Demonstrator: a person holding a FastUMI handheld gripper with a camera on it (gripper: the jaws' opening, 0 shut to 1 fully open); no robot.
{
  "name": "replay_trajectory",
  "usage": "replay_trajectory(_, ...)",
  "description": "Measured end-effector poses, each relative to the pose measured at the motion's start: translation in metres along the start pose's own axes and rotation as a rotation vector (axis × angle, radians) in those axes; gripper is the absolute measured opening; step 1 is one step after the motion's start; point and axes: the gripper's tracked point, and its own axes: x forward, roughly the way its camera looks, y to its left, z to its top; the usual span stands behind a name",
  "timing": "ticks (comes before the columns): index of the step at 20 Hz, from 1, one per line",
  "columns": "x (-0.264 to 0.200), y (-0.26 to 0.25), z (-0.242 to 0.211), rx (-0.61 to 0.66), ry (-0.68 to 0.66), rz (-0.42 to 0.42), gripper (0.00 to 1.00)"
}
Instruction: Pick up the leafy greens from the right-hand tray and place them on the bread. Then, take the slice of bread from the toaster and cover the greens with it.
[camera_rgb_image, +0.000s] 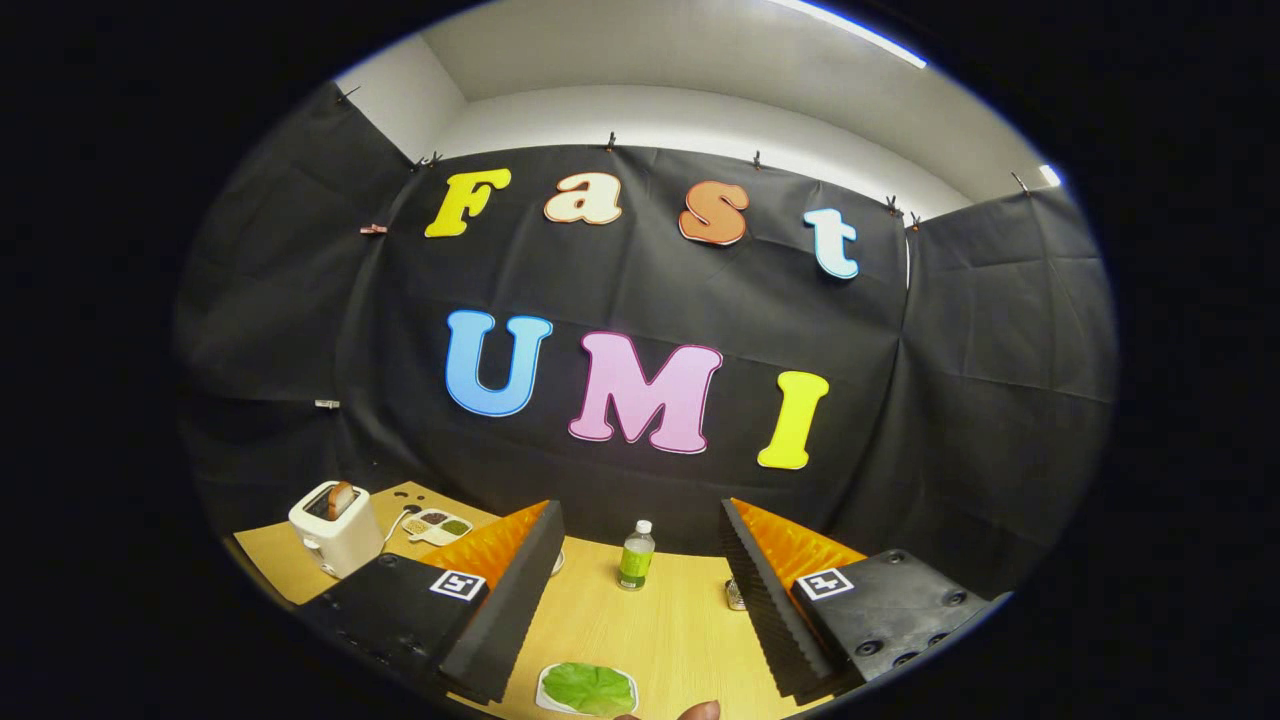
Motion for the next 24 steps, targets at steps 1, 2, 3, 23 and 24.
replay_trajectory(1, 0.0, -0.001, -0.001, 0.004, 0.003, -0.001, 0.96)
replay_trajectory(2, 0.001, -0.002, -0.002, 0.009, 0.006, -0.002, 0.96)
replay_trajectory(3, 0.002, -0.003, -0.003, 0.013, 0.008, -0.001, 0.96)
replay_trajectory(23, -0.009, 0.035, -0.269, -0.019, 0.638, 0.304, 0.95)
replay_trajectory(24, -0.01, 0.038, -0.288, -0.034, 0.673, 0.324, 0.94)
